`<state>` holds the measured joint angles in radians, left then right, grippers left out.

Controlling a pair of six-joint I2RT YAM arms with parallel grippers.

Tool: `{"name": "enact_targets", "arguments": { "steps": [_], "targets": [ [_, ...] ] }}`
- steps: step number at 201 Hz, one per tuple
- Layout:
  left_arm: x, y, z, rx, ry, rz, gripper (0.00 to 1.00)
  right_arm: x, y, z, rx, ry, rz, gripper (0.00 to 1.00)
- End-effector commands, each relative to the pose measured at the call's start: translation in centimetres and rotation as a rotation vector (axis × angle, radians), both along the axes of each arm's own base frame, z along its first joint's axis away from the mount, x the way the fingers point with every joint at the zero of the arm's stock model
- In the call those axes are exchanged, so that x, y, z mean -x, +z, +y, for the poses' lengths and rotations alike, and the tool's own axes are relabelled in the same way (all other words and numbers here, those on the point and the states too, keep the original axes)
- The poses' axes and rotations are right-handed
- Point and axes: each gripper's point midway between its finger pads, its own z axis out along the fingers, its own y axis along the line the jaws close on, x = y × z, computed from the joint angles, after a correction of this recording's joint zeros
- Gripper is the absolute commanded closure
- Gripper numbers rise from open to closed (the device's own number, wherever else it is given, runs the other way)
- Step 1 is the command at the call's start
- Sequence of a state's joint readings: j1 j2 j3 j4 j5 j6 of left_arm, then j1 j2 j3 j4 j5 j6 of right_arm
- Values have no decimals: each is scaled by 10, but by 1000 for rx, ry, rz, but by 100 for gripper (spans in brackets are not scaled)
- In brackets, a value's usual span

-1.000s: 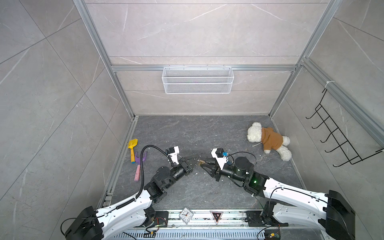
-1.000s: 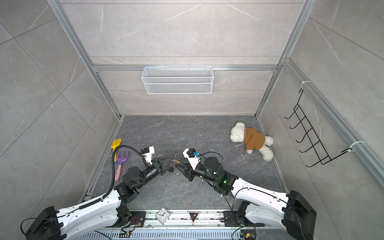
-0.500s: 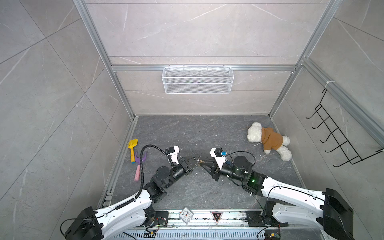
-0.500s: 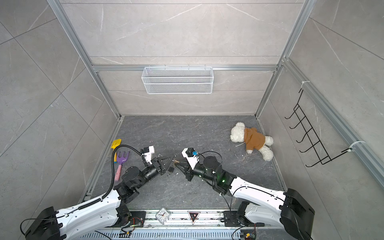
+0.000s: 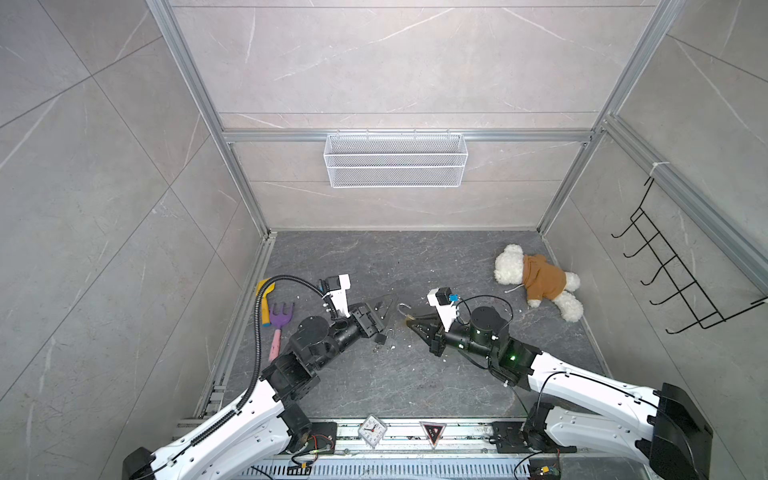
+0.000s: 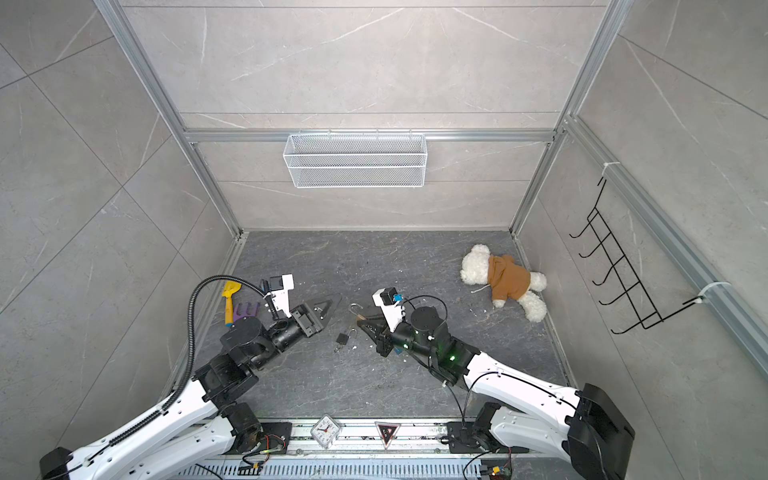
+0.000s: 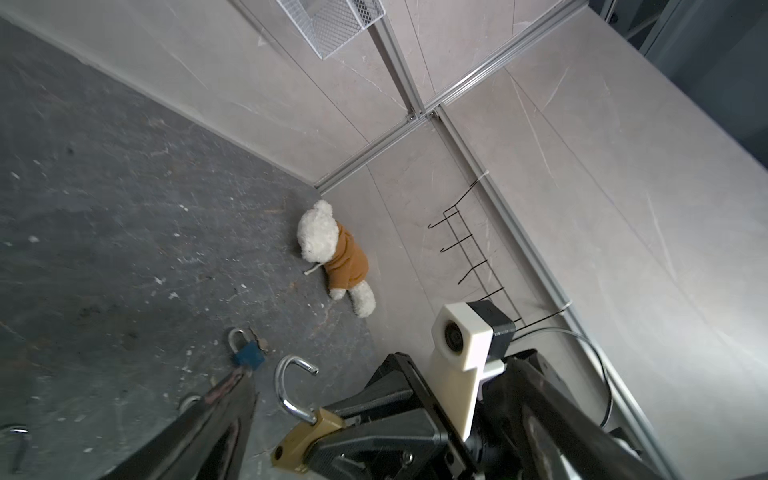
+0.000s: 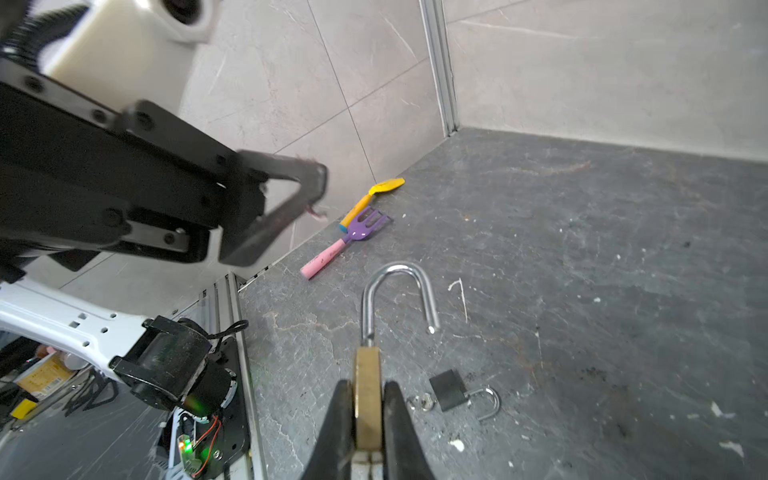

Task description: Lock with the key

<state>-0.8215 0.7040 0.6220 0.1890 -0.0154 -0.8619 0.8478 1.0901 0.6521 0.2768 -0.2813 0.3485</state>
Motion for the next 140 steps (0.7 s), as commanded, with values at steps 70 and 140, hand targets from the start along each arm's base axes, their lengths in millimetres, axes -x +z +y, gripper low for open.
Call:
{"name": "enact_targets", "arguments": {
  "steps": [70,140],
  "targets": [
    [25,-41,-47,-340,-418,-318,8,60,-14,1,-66,288,490,100],
    [42,-65,-73,-272,-645,-283,11,61,-25,-10,-48,263,497,100]
  ]
}}
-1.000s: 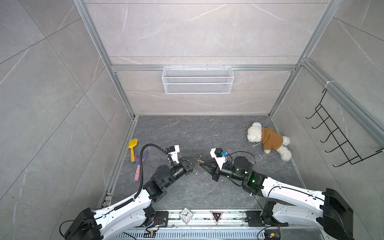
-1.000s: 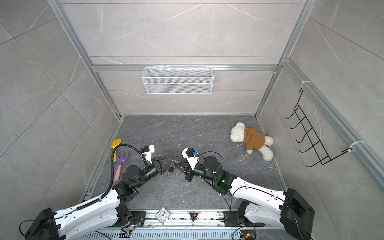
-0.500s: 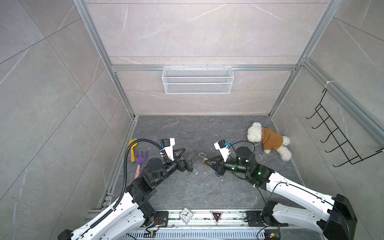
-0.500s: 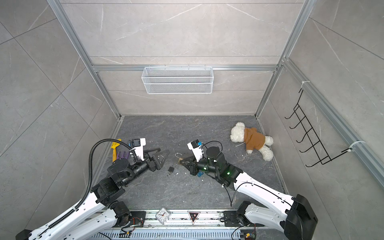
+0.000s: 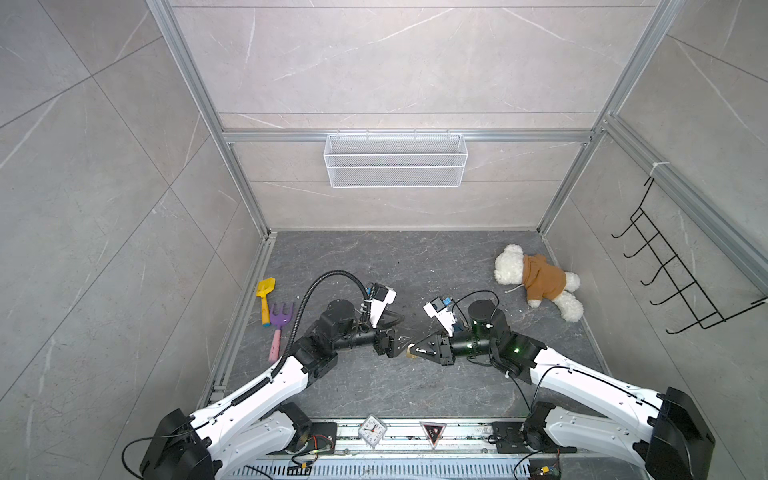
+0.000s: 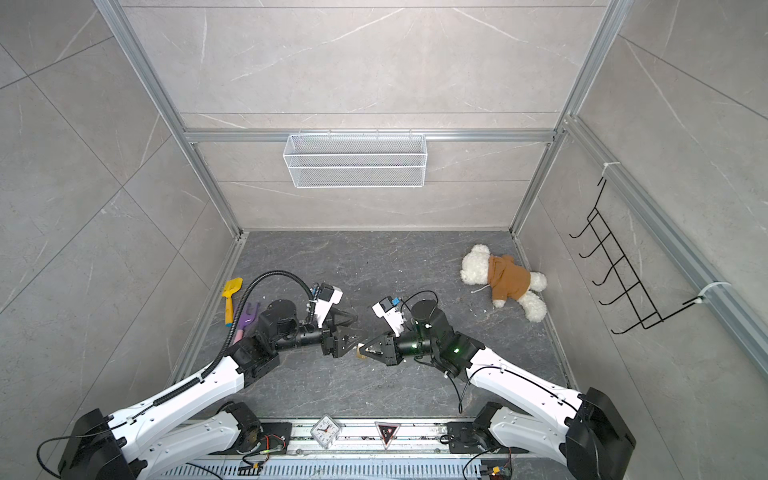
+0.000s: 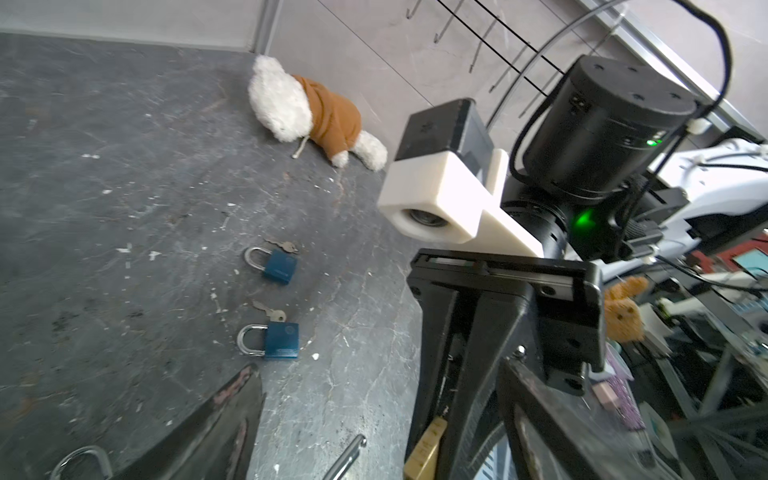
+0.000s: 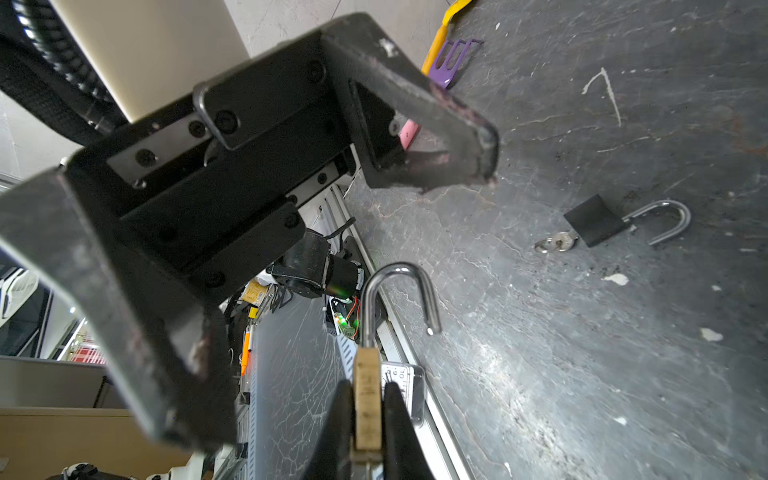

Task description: Lock with the key

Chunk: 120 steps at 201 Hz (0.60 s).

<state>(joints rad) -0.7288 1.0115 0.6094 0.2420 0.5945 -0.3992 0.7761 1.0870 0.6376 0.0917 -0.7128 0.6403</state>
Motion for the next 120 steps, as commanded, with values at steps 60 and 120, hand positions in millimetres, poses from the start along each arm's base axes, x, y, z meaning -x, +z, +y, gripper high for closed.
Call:
{"name": "enact_targets", "arguments": {
  "steps": [60,120],
  "targets": [
    [15,6,-7,75,-122,-12,19,-8,21,-19,-95,-59,-41,100],
    [16,1,-9,77,-133,2,36,-20,23,-21,-145,-81,-11,100]
  ]
}}
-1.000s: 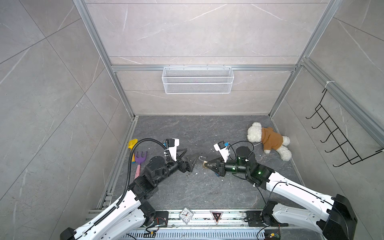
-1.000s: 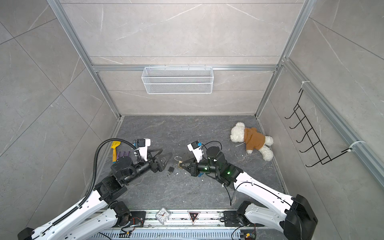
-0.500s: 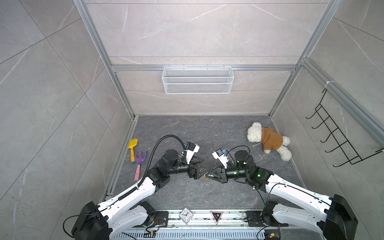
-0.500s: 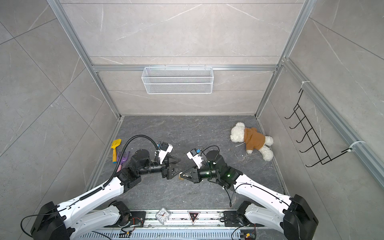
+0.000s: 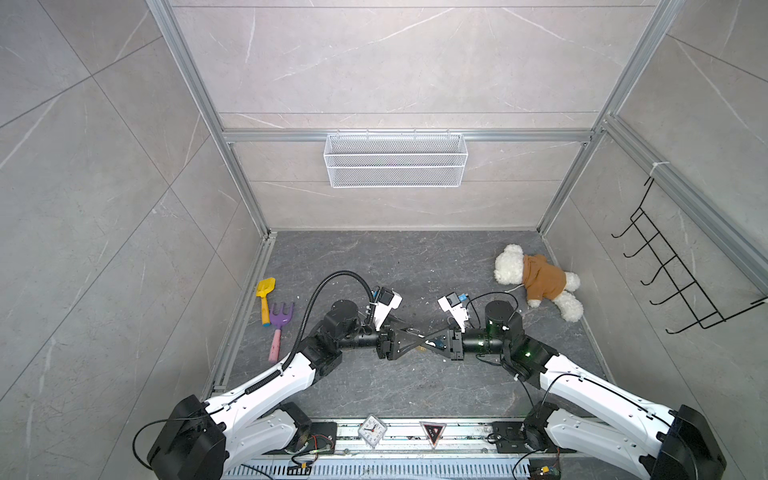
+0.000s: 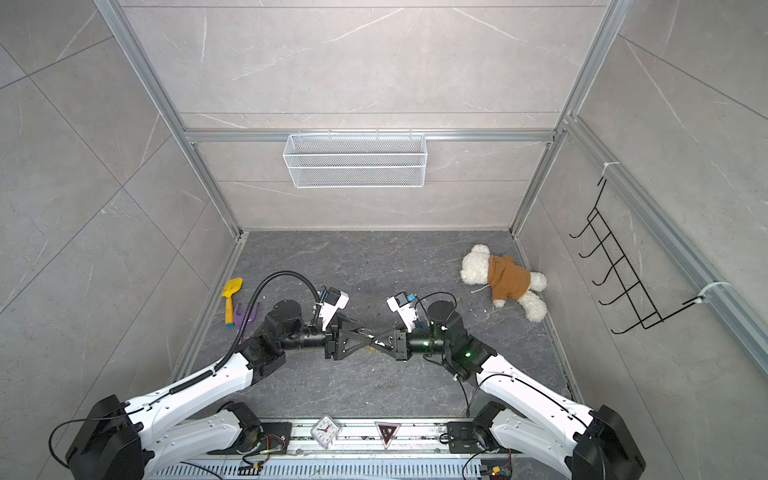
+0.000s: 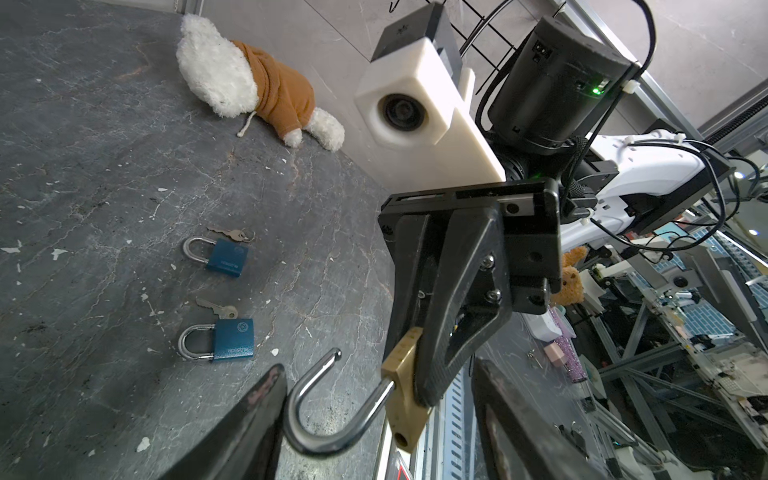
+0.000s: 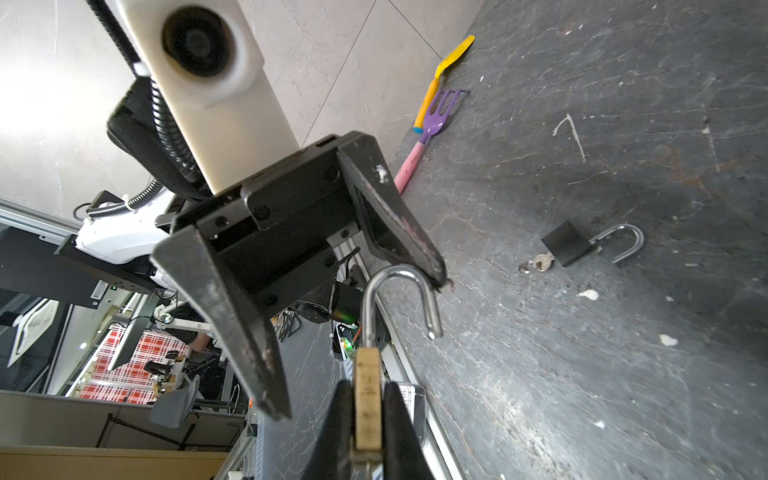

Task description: Lock with the key

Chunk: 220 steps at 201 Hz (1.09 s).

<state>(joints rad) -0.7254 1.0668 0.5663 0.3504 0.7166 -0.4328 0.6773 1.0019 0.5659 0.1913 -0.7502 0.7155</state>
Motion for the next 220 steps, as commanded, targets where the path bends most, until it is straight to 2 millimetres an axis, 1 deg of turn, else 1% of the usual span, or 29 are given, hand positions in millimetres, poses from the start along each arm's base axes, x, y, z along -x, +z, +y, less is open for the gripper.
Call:
{"name": "enact_targets", "arguments": {
  "steps": [1,41,51,64,94,158,200,220],
  "targets": [
    [3,13,-1,47,-23,-43,36,-5,8,1,-57,2,-10,100],
    [1,14,3,39,4,-65,44,-12,4,2,-71,-1,24,100],
    [2,16,4,43,3,-71,47,-15,-1,1,-56,-14,29,100],
    [2,16,4,44,7,-73,52,-17,-2,0,-52,-22,26,100],
    [1,16,6,45,25,-71,56,-21,-3,-6,-56,-37,16,100],
    [-1,18,8,41,46,-65,61,-16,1,-10,-85,9,-21,100],
    [-3,18,7,41,46,-55,70,-14,0,-11,-87,21,-34,100],
    [-3,19,7,46,47,-50,76,-14,-2,-12,-85,23,-33,100]
  ]
}}
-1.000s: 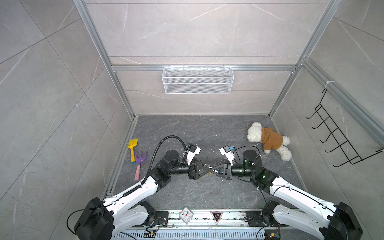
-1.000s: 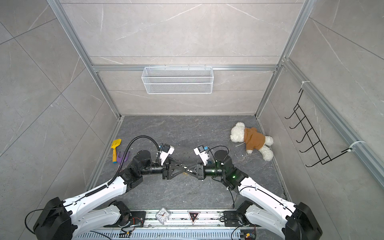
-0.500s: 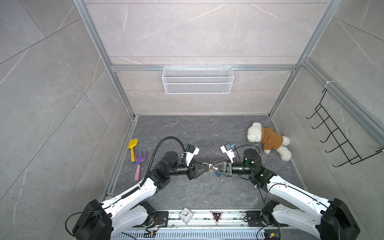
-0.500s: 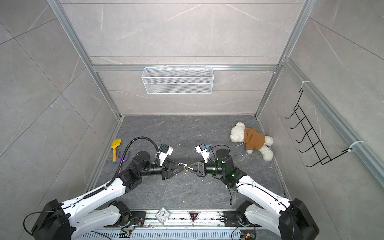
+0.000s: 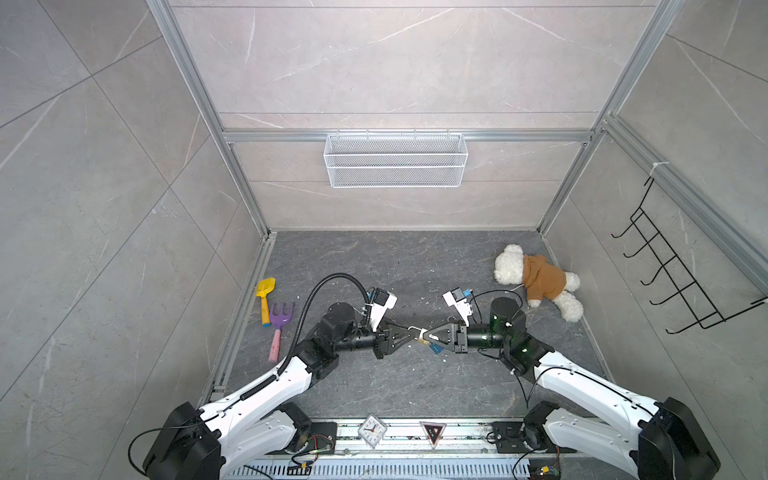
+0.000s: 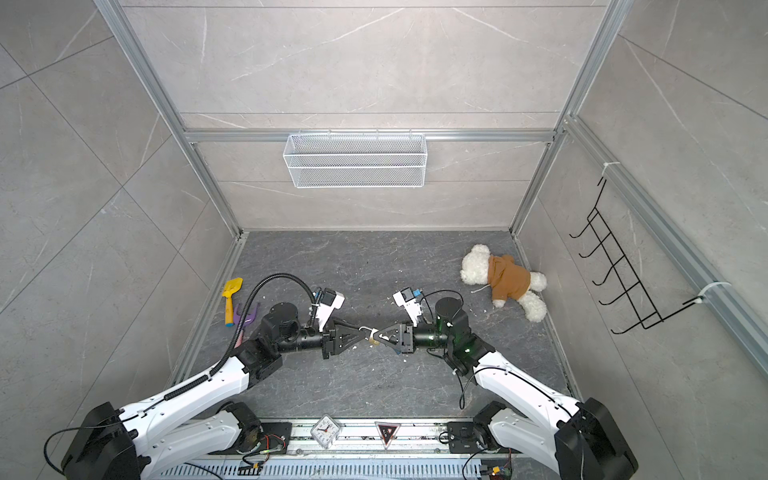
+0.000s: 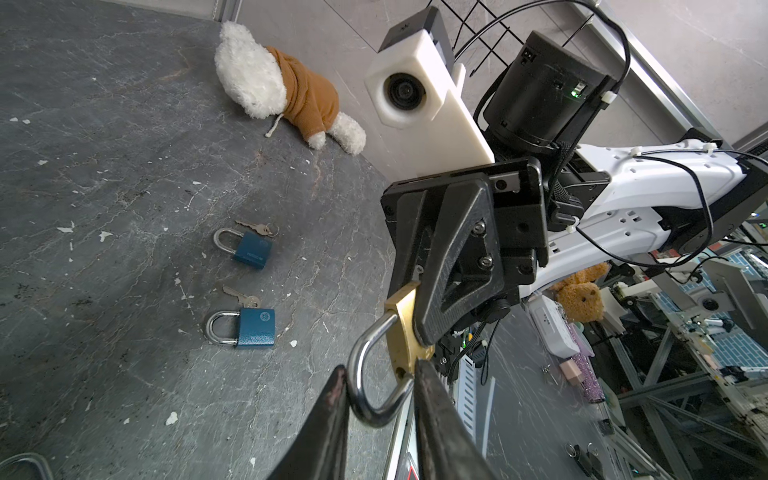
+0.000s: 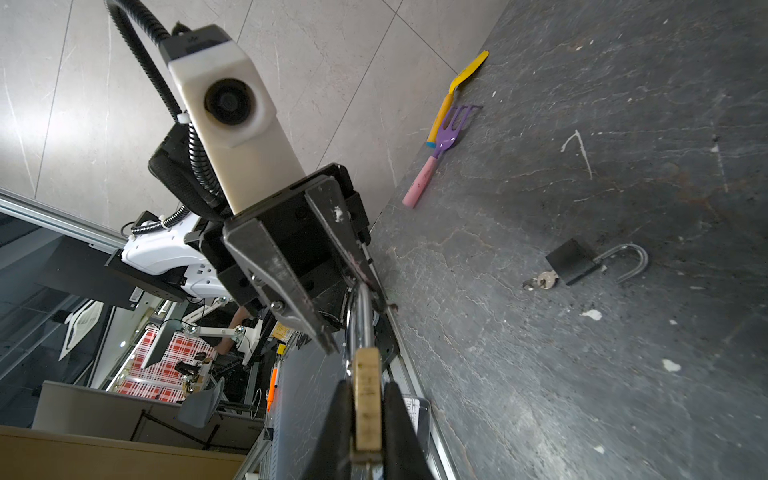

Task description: Lock with the key

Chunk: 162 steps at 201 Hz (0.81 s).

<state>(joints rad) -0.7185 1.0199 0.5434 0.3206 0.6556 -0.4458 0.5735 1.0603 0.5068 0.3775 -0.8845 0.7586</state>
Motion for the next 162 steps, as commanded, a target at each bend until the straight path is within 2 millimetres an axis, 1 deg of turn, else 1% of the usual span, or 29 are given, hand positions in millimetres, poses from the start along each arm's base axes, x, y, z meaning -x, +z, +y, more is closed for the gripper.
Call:
{"name": "enact_targets", "arguments": {
  "steps": [1,19,24,35,40,47,51,59,93,115,144,150,162],
  "targets": [
    [2,22,-2,60,-21,-59,76,1,2,-2,-11,4,-42,100],
    [3,26,-2,71,-24,-62,79,3,2,-3,-11,11,-48,100],
    [3,27,-2,73,-25,-62,83,2,2,-3,-11,10,-51,100],
    [4,29,-1,77,-23,-67,87,4,3,-3,-10,14,-60,100],
    [4,29,-1,78,-22,-68,91,4,3,-4,-8,16,-64,100],
    [4,30,0,79,-20,-66,93,4,3,-4,-5,15,-66,100],
    [4,30,0,80,-20,-64,97,5,3,-4,-4,19,-70,100],
    [4,32,0,86,-21,-65,100,5,4,-4,-6,20,-74,100],
    [10,40,-2,125,-52,-40,100,7,5,-7,13,19,-110,100],
    [14,46,-3,150,-74,-5,100,6,1,-11,59,-3,-139,100],
    [17,49,-4,168,-90,40,100,6,0,-14,87,-13,-164,100],
    [17,47,-4,166,-90,48,100,6,0,-14,86,-13,-164,100],
    [17,46,-3,168,-84,49,100,7,4,-13,70,-6,-171,100]
  ]
}}
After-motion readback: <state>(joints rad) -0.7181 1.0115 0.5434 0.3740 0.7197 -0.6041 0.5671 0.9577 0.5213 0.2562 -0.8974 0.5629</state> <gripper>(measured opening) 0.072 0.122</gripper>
